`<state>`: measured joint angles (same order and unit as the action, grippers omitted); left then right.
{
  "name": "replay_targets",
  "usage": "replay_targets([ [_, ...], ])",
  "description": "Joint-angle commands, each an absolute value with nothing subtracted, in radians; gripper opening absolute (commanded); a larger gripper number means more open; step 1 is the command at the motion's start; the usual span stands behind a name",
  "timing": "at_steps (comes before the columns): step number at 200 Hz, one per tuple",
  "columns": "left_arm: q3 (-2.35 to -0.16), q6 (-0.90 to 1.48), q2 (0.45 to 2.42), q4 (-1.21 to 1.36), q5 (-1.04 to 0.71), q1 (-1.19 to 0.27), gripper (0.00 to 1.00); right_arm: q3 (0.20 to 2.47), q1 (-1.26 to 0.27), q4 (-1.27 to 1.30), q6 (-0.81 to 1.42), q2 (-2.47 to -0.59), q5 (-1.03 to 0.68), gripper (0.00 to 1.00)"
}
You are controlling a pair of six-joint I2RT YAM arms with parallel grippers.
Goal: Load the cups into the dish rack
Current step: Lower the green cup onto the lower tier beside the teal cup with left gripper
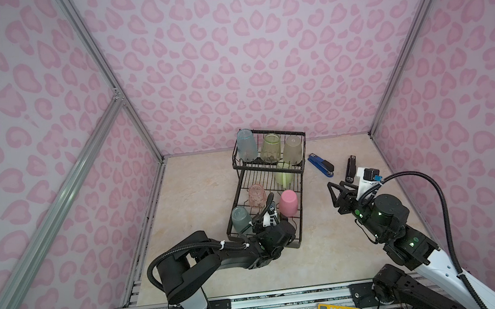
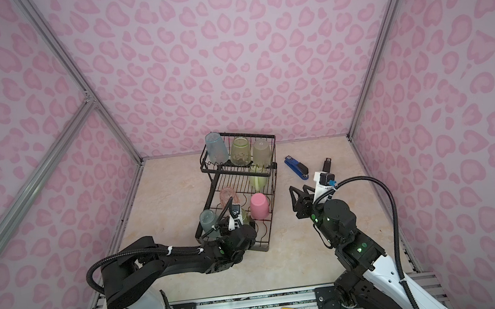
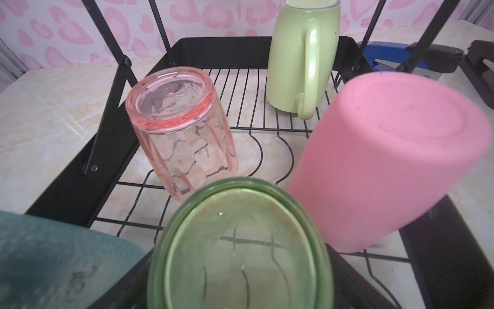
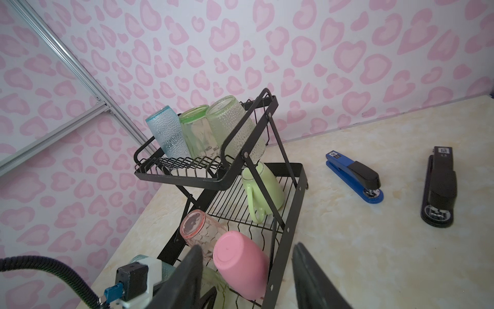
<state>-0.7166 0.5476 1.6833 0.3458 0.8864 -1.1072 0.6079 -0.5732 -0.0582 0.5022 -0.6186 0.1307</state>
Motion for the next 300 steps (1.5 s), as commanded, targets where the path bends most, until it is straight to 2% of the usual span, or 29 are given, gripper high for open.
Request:
replay_targets([
  [1,-0.715,0.544,1.667,0.348,0.897,-1.106,0.89,0.608,-0.574,-0.066,0.502,-0.617,0.137,0.54],
  [77,-0.726,0.453,1.681,0.405,0.905,-1.151,0.87,0.606,-0.574,-0.06,0.505,-0.634,0.128,0.54],
  [156,-0.718,0.462,1.666,0.403,0.908,-1.152,0.88,0.61,-0.574,-0.069,0.506,-0.628,0.12,0.54],
  [214,-0.712,0.484,1.623,0.367,0.909,-1.151,0.92,0.604,-0.574,-0.071,0.505,-0.618,0.119,0.56],
  [300,-0.697,0.505,1.521,0.285,0.915,-1.151,0.92,0.604,-0.574,-0.078,0.491,-0.615,0.121,0.6],
])
